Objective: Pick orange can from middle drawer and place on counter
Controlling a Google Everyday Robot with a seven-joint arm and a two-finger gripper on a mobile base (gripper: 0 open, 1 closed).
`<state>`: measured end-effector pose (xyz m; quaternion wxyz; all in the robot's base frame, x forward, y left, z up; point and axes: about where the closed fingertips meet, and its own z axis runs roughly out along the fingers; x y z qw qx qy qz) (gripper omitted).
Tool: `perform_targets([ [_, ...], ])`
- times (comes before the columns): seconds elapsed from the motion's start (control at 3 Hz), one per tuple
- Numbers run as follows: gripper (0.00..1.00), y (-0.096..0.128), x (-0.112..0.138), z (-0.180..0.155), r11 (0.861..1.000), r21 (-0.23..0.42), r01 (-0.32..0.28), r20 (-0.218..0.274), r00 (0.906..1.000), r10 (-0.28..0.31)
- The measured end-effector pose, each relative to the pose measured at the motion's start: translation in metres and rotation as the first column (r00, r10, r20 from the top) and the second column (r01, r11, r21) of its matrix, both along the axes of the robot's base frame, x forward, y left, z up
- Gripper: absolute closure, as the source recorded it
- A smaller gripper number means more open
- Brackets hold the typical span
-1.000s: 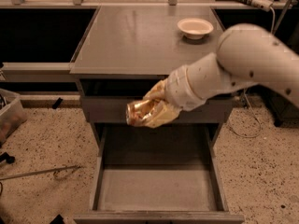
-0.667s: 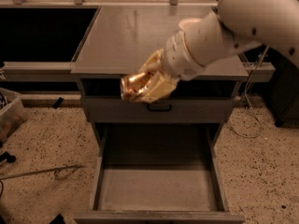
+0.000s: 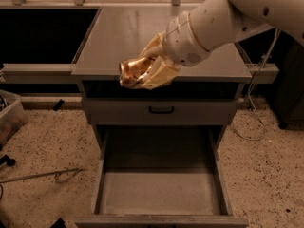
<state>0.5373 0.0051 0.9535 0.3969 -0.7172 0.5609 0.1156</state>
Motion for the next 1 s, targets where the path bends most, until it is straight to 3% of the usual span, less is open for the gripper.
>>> perform_targets([
  [0.33, 1.0, -0.005, 0.028, 0.007, 1.0, 0.012, 0.022, 0.053, 0.9983, -0.023],
  [0.67, 1.0, -0.014, 0.083, 0.005, 0.996, 0.043, 0.078, 0.122, 0.9891, -0.082],
  [1.0, 1.0, -0.041, 0.141, -0.039, 0.983, 0.129, 0.133, 0.103, 0.9838, -0.147],
])
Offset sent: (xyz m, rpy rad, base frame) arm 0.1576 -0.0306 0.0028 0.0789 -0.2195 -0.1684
